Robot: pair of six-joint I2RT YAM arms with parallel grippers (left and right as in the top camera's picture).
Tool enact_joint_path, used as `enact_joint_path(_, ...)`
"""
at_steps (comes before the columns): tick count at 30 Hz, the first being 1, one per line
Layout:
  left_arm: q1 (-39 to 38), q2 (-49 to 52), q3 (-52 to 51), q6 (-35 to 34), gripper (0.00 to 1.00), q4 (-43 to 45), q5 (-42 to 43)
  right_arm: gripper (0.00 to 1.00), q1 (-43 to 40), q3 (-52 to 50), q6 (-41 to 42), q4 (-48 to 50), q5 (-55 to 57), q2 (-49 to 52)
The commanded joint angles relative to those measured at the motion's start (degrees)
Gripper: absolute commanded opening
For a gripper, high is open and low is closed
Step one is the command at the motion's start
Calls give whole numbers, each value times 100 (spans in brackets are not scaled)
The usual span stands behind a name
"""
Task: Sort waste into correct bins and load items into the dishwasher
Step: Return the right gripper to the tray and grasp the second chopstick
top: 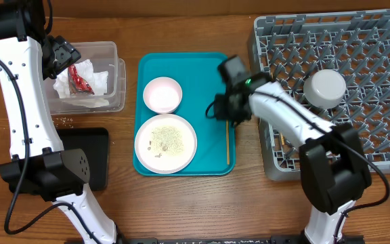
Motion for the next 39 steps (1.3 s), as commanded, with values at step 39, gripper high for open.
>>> enact_joint_path(39,-39,-52,-13,-96,100,-11,-81,36,439,-267,450,293,1259,645)
